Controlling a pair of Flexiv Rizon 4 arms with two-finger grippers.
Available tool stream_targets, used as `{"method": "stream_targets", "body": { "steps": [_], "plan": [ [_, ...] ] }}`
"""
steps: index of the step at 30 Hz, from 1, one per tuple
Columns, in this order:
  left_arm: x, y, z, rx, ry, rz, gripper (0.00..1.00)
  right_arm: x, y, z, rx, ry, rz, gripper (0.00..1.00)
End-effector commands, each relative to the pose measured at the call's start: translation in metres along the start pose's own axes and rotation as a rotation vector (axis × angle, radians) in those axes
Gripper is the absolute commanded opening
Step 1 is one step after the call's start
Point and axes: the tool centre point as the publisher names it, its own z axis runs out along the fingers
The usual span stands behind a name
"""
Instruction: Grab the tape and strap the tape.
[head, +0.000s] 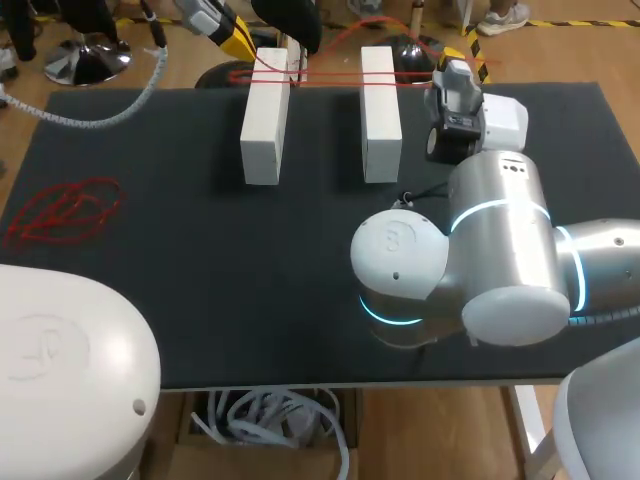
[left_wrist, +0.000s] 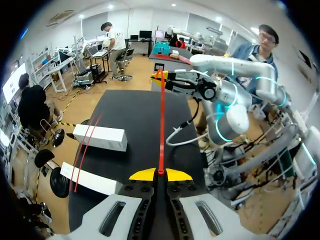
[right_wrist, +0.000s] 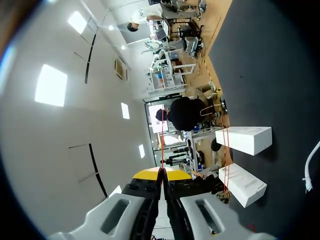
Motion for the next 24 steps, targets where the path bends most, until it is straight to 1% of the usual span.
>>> {"method": "stream_targets", "body": {
  "steps": [1,5,9,15,24],
  "plan": [
    [0.0136,-0.0045,-0.0026,-0.042,-0.047,-0.001,0.00,0.0029,-0.0004,0.0001,-0.002,-0.007,-0.002,0.00],
    [0.0178,-0.0073,-0.0057,-0.064,-0.075,-0.001,0.00,0.0029,-0.0004,0.0001,-0.002,-0.007,-0.002,0.00],
    [0.0198,-0.0099,-0.0055,-0.080,-0.079,0.010,0.00,0.0029,-0.0004,0.0001,-0.002,-0.007,-0.002,0.00],
    [0.0228,-0.0126,-0.0050,-0.088,-0.074,0.024,0.00,0.0029,-0.0004,0.0001,-0.002,-0.007,-0.002,0.00],
    [0.0220,-0.0138,-0.0053,-0.094,-0.056,0.038,0.00,0.0029,-0.0004,0.0001,-0.002,-0.007,-0.002,0.00]
  ]
}}
